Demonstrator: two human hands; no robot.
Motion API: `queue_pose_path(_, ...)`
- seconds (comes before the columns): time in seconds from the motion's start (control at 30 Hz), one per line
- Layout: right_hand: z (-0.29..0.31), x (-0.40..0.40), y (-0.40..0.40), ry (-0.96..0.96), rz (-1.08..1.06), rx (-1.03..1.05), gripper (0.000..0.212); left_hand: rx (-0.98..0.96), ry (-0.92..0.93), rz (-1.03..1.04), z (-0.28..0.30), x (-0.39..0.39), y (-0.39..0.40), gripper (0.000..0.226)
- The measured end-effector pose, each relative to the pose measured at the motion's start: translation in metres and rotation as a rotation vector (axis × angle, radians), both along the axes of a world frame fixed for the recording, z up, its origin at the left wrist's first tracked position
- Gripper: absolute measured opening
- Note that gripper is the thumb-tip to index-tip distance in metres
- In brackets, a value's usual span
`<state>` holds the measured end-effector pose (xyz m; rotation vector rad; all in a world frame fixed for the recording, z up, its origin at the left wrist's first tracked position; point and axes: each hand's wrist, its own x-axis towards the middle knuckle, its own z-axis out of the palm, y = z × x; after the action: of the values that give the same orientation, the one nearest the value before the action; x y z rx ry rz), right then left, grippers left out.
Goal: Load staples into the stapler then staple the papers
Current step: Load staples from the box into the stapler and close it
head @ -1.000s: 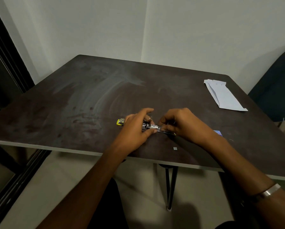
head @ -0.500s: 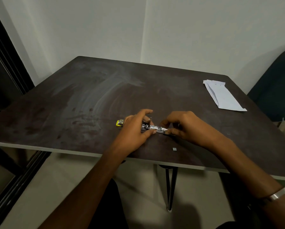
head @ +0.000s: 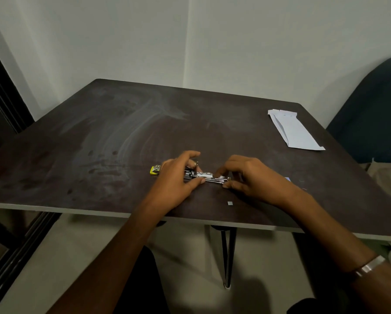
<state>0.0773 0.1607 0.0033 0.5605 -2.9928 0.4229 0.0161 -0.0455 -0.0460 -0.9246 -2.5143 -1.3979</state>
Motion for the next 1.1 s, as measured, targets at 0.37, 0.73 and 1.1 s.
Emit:
queue_pose_path(0.37,-0.001,0.007,0.006,0.000,-0.103,-0.117,0.023,-0.001,-0.012,0.008,0.004,0.003,-0.001,0.054)
queue_pose_path(0.73,-0.031,0.016,-0.002,0.140,-0.331,-0.363,0.013,0.230,-0.155,0.010,0.010,0.004,-0.007,0.014)
queue_pose_path(1.1,-0.039,0.018,-0.004,0.180,-0.336,-0.367,0.012,-0.004,0.010,-0.002,0.008,0.002,-0.003,0.016)
